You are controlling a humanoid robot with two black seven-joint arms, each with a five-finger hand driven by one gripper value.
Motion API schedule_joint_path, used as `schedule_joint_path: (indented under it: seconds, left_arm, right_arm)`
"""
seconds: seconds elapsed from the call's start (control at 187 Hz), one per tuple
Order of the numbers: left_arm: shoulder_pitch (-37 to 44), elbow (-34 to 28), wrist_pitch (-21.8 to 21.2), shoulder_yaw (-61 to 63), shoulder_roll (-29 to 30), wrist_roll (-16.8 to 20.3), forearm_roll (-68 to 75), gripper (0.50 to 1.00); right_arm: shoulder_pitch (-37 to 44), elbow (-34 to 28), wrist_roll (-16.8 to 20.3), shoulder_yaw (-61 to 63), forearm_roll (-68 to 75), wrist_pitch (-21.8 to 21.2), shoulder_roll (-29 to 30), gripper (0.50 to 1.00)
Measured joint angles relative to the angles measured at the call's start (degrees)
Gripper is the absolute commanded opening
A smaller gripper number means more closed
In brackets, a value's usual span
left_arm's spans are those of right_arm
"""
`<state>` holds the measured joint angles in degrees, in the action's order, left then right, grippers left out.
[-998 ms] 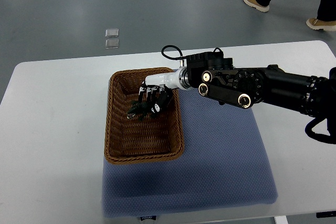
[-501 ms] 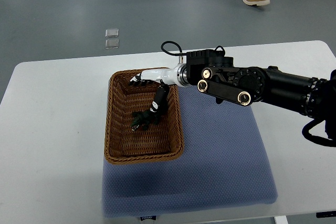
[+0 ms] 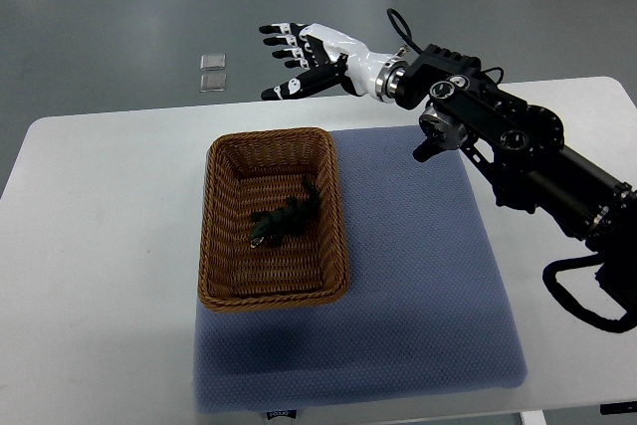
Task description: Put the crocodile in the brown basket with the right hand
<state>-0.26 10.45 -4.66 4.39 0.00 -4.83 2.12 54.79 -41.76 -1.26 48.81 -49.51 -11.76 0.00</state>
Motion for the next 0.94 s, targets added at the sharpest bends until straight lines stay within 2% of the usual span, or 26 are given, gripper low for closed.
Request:
schedule_joint_path:
  seconds: [0.197,0.405,0.523,0.646,0.944]
  left_arm:
    - [-0.01,0.01,0.0,0.0,0.0,0.0,0.0,1.0]
    - [-0.01,0.02,0.0,-0.08,0.0,0.0,0.0,1.0]
    - [0.01,0.09,0.0,-0.04,0.0,0.0,0.0,1.0]
    - [0.0,0.1,0.0,0.07,0.0,0.0,0.0,1.0]
    - [-0.01,0.1,0.0,0.02,0.0,0.0,-0.01,1.0]
  right_arm:
    - [-11.73,-0.06,-4.92,15.45,12.12,0.25,0.0,0.924]
    - [-19.28,-0.11,-6.97,20.42,31.08,-4.92,-0.89,0.924]
    - [-21.15,0.09,-7.09,20.62,39.73,-7.74,-3.21,0.924]
    - [-21.84,0.26,-7.09,20.63,42.66,-9.04,-4.33,0.924]
    - [-21.92,1.24,-7.09,20.63,43.02,-9.53,-4.79,0.926]
